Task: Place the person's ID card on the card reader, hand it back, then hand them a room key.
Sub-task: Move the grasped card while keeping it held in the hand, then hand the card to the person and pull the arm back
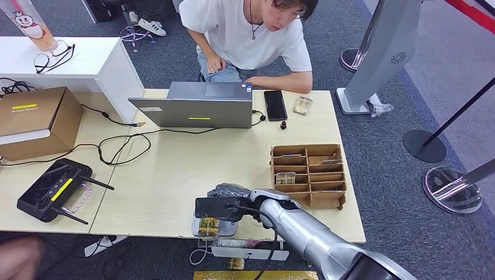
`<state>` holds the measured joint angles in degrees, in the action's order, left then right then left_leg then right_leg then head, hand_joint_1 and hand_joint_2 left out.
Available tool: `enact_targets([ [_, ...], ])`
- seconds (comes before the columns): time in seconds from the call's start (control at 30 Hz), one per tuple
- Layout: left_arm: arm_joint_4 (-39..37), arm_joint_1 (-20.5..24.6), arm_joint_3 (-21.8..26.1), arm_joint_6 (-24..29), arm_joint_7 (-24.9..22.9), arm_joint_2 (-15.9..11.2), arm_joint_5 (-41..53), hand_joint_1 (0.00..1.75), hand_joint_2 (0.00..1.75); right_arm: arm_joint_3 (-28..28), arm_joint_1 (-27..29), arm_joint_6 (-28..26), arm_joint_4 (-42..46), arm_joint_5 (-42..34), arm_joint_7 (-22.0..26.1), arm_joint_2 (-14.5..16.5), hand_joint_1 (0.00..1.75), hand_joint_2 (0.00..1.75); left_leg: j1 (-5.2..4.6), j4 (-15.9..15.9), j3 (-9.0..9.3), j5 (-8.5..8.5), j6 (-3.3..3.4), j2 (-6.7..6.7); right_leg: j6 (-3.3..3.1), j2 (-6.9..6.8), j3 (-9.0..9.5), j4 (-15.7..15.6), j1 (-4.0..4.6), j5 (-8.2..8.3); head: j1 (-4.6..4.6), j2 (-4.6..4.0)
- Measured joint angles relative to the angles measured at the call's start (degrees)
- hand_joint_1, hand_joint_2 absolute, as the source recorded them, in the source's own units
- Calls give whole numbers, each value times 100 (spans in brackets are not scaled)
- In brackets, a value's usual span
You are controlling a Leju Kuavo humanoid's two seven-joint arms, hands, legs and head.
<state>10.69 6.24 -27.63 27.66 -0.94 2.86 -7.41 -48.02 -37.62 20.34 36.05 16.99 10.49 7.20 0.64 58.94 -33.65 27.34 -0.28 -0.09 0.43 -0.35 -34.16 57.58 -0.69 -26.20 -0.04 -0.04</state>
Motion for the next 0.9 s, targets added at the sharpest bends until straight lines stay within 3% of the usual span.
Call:
enact_targets([
  [0.9,0,5,-52,14,-56,34,19,0,0,341,-83,-321,-676,-599,-467,173,175,175,0,0,1,0,0,0,0,0,0,0,0,0,0,0],
])
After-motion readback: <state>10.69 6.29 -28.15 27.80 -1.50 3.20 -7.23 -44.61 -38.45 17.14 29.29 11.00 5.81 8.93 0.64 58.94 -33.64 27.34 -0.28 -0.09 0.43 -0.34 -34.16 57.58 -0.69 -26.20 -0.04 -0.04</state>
